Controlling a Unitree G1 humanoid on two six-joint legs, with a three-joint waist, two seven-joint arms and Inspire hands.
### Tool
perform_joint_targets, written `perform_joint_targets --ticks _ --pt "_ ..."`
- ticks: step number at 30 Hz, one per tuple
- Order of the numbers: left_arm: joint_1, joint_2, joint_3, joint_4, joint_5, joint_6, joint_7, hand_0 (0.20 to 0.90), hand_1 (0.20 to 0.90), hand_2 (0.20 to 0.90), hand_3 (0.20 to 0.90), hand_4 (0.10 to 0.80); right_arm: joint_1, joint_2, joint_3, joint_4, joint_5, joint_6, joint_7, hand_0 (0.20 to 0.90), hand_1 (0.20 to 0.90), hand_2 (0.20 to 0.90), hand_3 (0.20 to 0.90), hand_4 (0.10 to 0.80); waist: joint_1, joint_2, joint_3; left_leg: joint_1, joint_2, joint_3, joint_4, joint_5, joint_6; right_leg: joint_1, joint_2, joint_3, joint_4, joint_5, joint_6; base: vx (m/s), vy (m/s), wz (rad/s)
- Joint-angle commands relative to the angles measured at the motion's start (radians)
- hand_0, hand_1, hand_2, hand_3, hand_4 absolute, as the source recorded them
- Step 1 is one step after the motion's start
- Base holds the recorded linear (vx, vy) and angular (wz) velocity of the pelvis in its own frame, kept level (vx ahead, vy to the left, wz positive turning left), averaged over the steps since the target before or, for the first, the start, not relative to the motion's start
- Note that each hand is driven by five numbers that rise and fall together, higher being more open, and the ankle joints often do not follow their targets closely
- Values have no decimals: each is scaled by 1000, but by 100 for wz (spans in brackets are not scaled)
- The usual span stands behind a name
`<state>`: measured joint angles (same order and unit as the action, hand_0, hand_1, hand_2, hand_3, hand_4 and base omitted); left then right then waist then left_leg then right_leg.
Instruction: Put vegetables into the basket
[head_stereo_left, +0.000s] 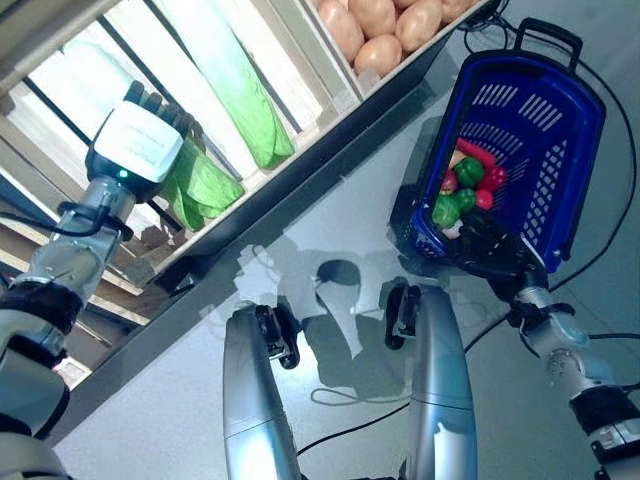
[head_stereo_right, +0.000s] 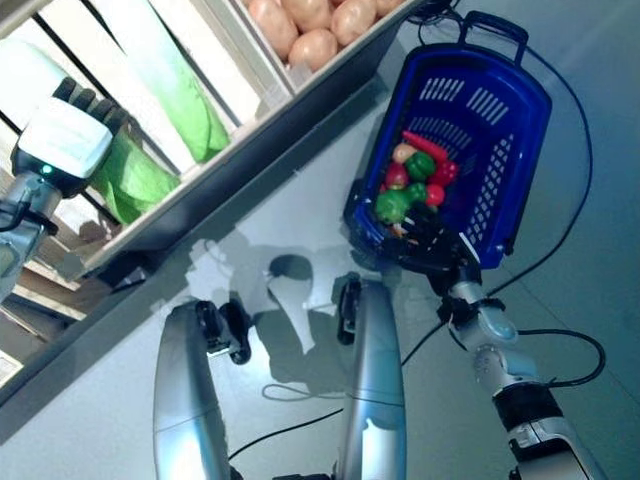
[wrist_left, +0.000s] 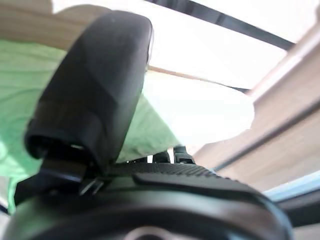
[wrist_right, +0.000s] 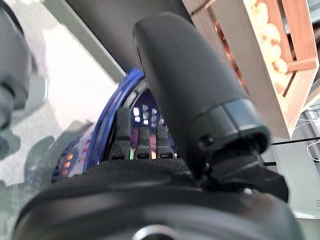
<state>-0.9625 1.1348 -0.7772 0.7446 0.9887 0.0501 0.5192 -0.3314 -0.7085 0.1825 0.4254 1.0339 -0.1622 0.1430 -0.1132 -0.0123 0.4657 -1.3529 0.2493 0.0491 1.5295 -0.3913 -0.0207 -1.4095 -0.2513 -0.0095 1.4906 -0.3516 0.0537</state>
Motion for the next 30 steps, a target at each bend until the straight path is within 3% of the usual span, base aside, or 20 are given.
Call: perform_joint_targets --ticks 1,10,11,12,13,21,30 --pt "-68 102 -31 95 3 41 -138 900 900 900 900 800 6 -74 -94 -66 51 -92 -25 900 900 900 900 800 5 8 -28 19 21 12 75 -242 28 39 -40 -18 33 -128 -44 -2 8 -6" --pt "-81 139 -41 133 -46 26 -162 900 900 900 900 800 29 -96 -136 -62 79 -113 0 900 900 900 900 800 10 2 -43 -64 25 -11 123 -243 39 -34 -51 -23 90 -143 -59 2 -24 0" --pt "-80 138 -41 135 -49 27 -165 796 796 796 796 731 30 -93 -138 -62 82 -119 5 900 900 900 900 800 11 2 -46 -65 24 -11 122 -242 41 -35 -52 -24 89 -144 -60 -13 -37 -18" --pt "-75 137 -38 133 -50 28 -166 366 366 366 366 444 29 -88 -139 -63 82 -125 8 900 900 900 900 800 11 3 -50 -63 23 -9 119 -242 42 -33 -53 -26 88 -145 -61 -12 -36 -3" --pt "-67 135 -31 137 -53 26 -162 300 300 300 300 400 27 -83 -139 -67 80 -128 9 900 900 900 900 800 12 3 -55 -58 22 -7 114 -241 43 -29 -53 -30 84 -146 -60 -8 -25 14" --pt "2 135 23 101 -65 -31 -130 300 300 300 300 400 29 -35 -130 -110 42 -124 3 900 900 900 900 800 15 13 -98 3 28 17 65 -234 50 34 -55 -46 38 -142 -58 1 -20 -2" --pt "47 118 55 65 -159 -85 -34 300 300 300 300 400 24 -10 -119 -122 35 -121 -15 900 900 900 900 800 9 31 -135 228 23 79 -117 -183 57 263 -36 -80 -141 -104 -58 2 -6 2"
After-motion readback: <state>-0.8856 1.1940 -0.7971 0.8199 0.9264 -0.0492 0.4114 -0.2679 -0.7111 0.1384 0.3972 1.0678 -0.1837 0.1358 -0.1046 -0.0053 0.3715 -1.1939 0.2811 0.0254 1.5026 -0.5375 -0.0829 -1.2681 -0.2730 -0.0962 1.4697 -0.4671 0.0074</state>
